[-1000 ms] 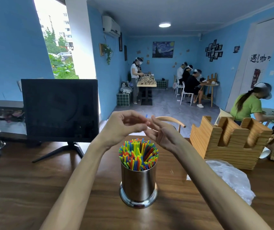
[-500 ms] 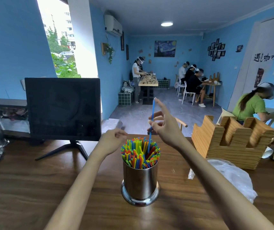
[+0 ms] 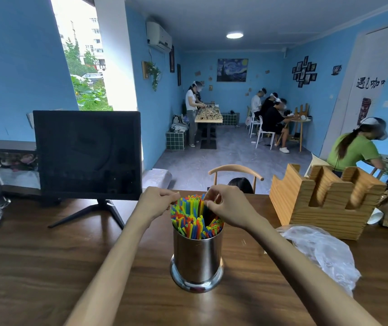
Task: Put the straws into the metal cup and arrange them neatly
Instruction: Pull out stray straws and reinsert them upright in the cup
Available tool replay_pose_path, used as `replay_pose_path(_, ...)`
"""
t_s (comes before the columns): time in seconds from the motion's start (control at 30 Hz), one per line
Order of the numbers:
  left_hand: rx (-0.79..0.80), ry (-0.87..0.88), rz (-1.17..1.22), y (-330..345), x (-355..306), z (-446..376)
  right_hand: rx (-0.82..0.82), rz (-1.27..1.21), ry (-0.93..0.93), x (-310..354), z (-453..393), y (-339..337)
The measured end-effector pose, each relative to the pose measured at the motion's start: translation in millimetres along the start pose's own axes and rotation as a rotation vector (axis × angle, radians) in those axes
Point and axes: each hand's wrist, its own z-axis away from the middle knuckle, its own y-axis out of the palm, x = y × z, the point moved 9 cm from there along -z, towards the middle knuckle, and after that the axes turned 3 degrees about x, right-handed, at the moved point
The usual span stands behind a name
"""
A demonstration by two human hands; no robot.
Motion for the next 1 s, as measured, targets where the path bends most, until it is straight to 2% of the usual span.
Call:
replay_pose_path(0.1, -0.011, 0.019, -0.024, -1, -4, 1, 0.014, 0.004, -0.006, 0, -1, 0)
replay_pose_path(0.2, -0.091, 0.071, 0.028, -13, -9, 2, 0.016, 0.005, -0.012, 1, 0, -1)
replay_pose_path(0.3, -0.162, 0.151, 0.145, -25, -24, 7, 0.017, 0.008, -0.009, 1, -1, -1)
replay_pose_path(0.47, -0.330, 0.417, 0.408, -58, -68, 25, -0.091, -0.094, -0.010, 8, 0, -15)
replay_pose_path(0.6, -0.479, 0.548, 0.657, -83, -85, 42, 0.004, -0.307, 0.010, 17, -3, -11)
replay_pose_path(0.7, -0.488, 0.528, 0.778, -80, -81, 45, 0.052, -0.477, 0.026, 22, -3, -9)
replay_pose_path(0.8, -0.474, 0.474, 0.836, -71, -65, 40, 0.021, -0.736, 0.096, 17, -2, -17)
replay_pose_path(1.0, -0.509, 0.250, 0.751, -47, -25, 27, -0.075, -1.055, 0.211, -4, -2, -41)
